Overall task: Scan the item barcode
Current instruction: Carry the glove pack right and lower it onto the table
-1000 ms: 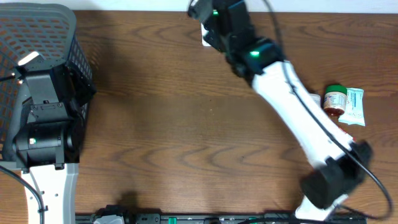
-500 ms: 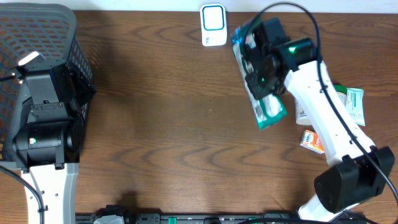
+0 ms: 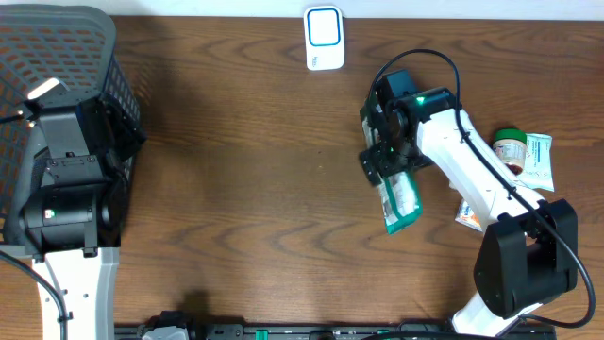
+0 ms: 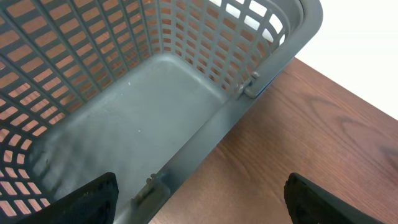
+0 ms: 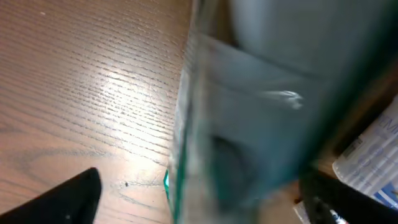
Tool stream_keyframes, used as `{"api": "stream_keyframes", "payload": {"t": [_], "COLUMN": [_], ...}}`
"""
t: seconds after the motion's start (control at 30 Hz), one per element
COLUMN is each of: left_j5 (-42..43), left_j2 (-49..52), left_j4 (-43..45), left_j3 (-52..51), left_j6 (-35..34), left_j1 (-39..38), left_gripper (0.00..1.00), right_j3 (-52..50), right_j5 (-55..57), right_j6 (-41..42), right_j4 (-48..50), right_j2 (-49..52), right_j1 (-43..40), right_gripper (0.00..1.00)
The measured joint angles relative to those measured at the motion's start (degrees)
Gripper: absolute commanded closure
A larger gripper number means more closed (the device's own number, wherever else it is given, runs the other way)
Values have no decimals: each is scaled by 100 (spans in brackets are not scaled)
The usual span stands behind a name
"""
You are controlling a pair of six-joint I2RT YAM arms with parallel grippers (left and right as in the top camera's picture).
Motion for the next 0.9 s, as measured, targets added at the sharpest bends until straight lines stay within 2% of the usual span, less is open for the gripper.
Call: {"api": "stream_keyframes", "payload": {"t": [0.1,0.27,0.47,0.9], "left_j5": [0,0,0,0], "left_j2": [0,0,0,0], "left_j4": [-2,-2,-2,0], "left_j3": [0,0,0,0], "left_j6": [0,0,0,0], "left_j1": [0,0,0,0], "left_gripper": [17,15,15,15], "right_j3": [-2,66,785,997], "right_j5": [33,348,627,-48], "right_j6": [0,0,0,284], "right_j4": [2,-109,-417,-341], "right_j2": [0,0,-11,-92], "right_j1": [0,-17,-238,-518], "right_gripper": [1,1,1,1]}}
